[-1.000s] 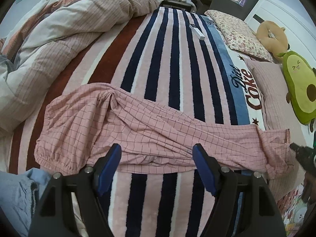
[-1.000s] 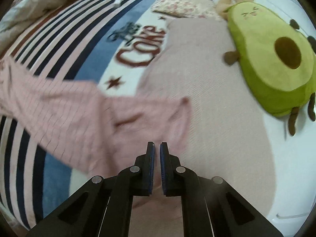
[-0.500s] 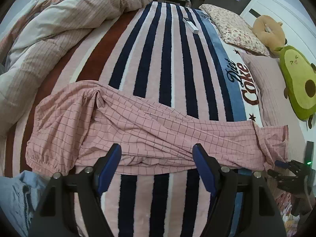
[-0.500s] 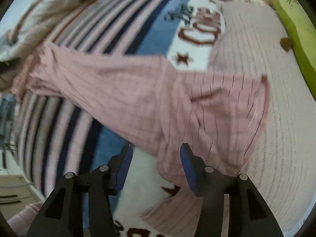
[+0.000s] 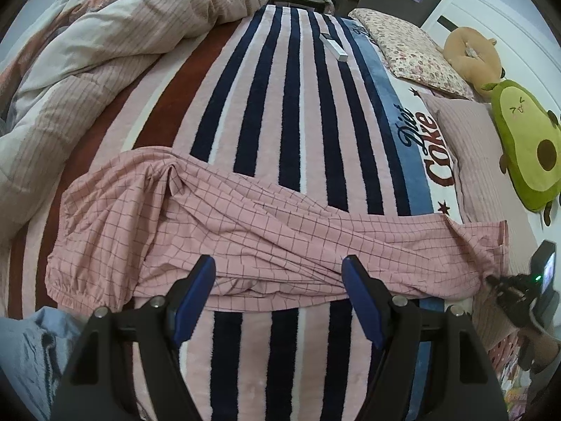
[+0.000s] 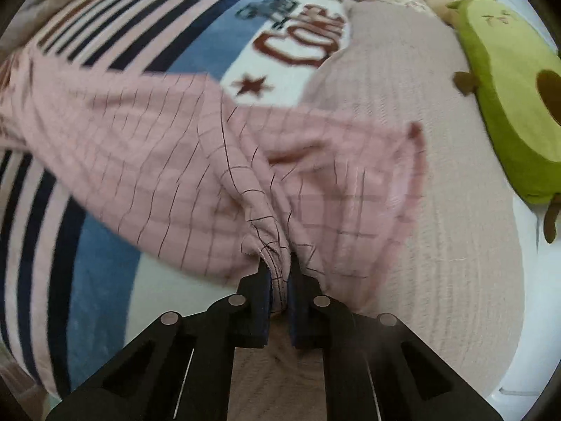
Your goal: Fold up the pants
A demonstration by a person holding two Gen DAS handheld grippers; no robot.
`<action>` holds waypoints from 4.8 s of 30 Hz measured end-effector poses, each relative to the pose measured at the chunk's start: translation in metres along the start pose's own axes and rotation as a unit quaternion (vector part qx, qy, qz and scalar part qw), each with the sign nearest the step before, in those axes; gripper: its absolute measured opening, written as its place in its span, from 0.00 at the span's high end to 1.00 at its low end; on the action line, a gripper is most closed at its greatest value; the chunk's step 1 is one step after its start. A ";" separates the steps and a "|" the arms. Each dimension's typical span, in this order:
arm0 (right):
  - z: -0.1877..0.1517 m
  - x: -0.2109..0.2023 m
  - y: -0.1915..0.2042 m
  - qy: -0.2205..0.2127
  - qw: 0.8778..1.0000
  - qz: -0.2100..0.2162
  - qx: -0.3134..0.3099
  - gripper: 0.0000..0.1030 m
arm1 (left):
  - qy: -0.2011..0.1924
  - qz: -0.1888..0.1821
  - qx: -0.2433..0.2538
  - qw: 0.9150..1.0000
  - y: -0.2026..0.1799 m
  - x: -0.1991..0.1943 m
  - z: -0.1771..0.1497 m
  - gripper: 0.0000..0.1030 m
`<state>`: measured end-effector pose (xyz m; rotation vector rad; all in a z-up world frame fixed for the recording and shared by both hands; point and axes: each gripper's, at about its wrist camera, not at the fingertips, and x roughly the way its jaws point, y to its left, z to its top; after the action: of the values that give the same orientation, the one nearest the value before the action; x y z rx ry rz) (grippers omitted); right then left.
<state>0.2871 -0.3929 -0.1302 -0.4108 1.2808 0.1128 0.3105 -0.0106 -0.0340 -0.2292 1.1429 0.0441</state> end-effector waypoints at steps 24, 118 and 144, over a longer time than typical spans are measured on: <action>0.076 -0.054 -0.081 -0.065 0.990 0.029 0.119 0.57 | -0.018 0.062 -0.042 0.997 0.067 -0.026 0.021 0.31; 0.161 -0.041 0.180 0.032 0.977 0.149 0.146 0.54 | 0.062 0.006 0.012 0.998 0.252 0.116 0.080 0.68; 0.120 0.013 0.193 0.085 0.961 0.251 0.074 0.67 | 0.127 -0.130 0.099 0.978 0.106 0.139 0.032 0.49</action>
<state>0.3404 -0.1740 -0.1613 0.0427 1.5318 0.4142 0.3810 0.0884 -0.1639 -0.2079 1.3535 -0.3377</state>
